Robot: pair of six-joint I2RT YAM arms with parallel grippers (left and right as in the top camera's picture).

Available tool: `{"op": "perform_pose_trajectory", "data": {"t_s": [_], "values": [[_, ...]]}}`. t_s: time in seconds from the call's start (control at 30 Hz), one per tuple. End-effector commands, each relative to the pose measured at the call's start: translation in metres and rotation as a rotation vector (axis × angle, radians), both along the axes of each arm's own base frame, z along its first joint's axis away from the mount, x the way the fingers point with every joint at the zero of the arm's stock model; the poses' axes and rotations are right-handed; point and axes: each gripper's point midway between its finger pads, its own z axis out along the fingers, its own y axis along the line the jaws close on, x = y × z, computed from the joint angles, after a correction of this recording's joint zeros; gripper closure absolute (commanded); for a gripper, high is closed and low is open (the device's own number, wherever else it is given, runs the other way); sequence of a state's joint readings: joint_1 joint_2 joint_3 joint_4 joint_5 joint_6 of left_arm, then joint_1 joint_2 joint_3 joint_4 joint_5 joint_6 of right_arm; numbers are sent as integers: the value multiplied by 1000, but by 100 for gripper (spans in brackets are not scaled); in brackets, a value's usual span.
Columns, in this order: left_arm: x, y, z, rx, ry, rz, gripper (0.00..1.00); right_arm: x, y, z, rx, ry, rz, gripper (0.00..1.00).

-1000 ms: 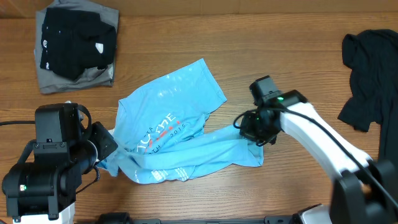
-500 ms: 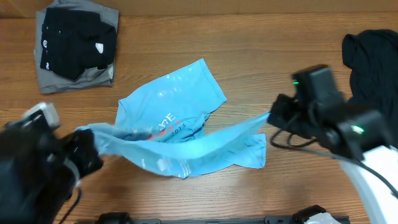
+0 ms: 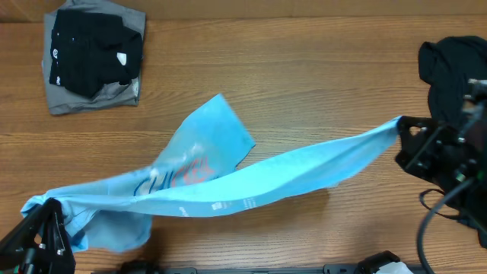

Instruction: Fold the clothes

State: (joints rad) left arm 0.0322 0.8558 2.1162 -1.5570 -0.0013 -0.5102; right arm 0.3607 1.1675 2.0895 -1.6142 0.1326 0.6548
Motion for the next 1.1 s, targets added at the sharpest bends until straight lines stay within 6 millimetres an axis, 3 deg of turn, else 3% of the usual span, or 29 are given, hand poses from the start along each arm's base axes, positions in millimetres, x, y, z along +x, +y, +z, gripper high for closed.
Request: {"op": "perform_pose_trajectory", "data": {"t_s": [0.0,0.1,0.2,0.27,0.4,0.5,0.57,0.63,0.7,0.8,0.9,1.0,1.07], "values": [[26,15,-11,-10,70,91,96,11,-14,9,-42,-42,-85,96],[72,18,-29,-6,166,97,96,31,-18,6,-84,-37,-134,96],[135,17,-54,-3,272,80,96,68,-15,-3,-134,-16,-182,96],[174,19,-68,10,325,74,96,95,-12,-12,-157,-1,-201,96],[268,18,-105,29,402,37,96,172,-6,-35,-154,8,-188,96],[317,18,-123,36,425,29,96,222,-4,-46,-89,-17,-123,96],[343,19,-122,49,417,22,96,244,-15,-43,-18,-41,-109,96],[357,19,-105,76,368,10,96,252,-28,-29,39,-83,-93,96],[361,19,-71,92,284,7,96,250,-45,-3,94,-150,-67,96],[343,19,-15,99,145,12,96,233,-75,32,150,-220,-62,96],[323,18,19,117,64,12,96,219,-93,38,172,-216,-58,96],[318,14,14,110,91,-9,96,215,-99,20,149,-155,-47,96],[324,7,-13,100,180,-41,96,218,-96,-4,140,-82,-31,96]]}}
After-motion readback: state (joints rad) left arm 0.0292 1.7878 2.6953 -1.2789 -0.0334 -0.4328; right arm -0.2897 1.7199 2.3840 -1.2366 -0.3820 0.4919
